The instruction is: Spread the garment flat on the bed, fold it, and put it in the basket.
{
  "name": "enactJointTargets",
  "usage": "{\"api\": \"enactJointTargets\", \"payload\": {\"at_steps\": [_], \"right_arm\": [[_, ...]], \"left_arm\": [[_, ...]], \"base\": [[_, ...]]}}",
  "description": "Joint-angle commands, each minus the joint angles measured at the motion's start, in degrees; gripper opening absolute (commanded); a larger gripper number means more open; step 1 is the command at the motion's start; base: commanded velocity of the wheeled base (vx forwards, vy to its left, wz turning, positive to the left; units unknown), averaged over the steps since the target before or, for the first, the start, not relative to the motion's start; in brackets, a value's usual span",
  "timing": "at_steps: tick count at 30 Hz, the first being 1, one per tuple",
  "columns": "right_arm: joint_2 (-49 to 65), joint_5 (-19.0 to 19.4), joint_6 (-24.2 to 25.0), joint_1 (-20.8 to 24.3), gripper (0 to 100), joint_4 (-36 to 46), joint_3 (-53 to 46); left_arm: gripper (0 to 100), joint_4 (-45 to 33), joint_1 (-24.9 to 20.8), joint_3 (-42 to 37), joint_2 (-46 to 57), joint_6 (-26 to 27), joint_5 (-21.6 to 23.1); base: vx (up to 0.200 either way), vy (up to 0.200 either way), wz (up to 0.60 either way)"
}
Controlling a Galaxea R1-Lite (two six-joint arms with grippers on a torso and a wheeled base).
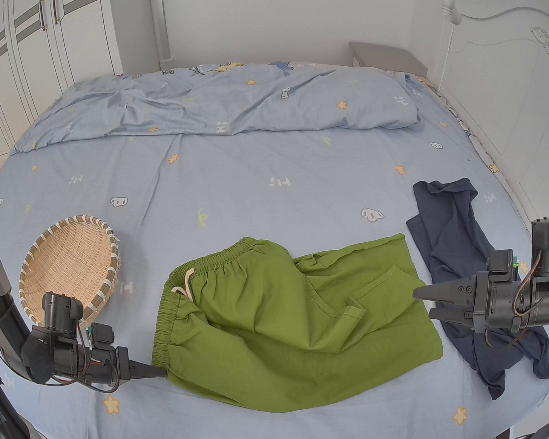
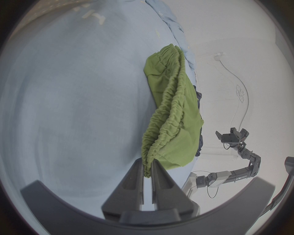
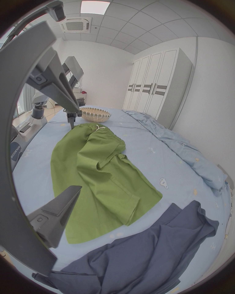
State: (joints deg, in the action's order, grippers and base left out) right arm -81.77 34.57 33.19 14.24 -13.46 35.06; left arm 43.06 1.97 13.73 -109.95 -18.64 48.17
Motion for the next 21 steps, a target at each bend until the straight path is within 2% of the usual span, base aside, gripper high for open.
{"api": "enactJointTargets", "payload": {"at_steps": [1, 8, 9, 11, 15, 21], "right_arm": [[0.56, 0.06, -0.59, -3.69, 100, 0.19, -3.6], [-2.69, 0.23, -6.74, -9.05, 100, 0.27, -9.57], [-5.15, 0.23, -9.46, -10.55, 100, 0.1, -11.24], [-7.43, 0.58, -12.54, -12.22, 100, 0.01, -12.65], [-13.5, 3.92, -17.11, -14.59, 100, -0.25, -13.88], [-20.09, 5.68, -18.17, -15.03, 100, -3.59, -13.88]], "left_arm": [[0, 0.1, 1.36, -5.11, 4.74, 0.01, 1.32], [0, 0.1, 6.29, -8.8, 7.82, 0.27, 6.24], [0, 0.19, 8.31, -9.51, 8.43, 0.45, 8.7], [0, 0.19, 9.8, -9.68, 8.43, 0.71, 10.55], [0, 0.19, 10.51, -9.68, 8.26, 0.8, 11.16], [0, 0.19, 10.59, -9.77, 7.73, 2.29, 11.16]], "base": [[0.0, 0.0, 0.0], [0.0, 0.0, 0.0], [0.0, 0.0, 0.0], [0.0, 0.0, 0.0], [0.0, 0.0, 0.0], [0.0, 0.0, 0.0]]}}
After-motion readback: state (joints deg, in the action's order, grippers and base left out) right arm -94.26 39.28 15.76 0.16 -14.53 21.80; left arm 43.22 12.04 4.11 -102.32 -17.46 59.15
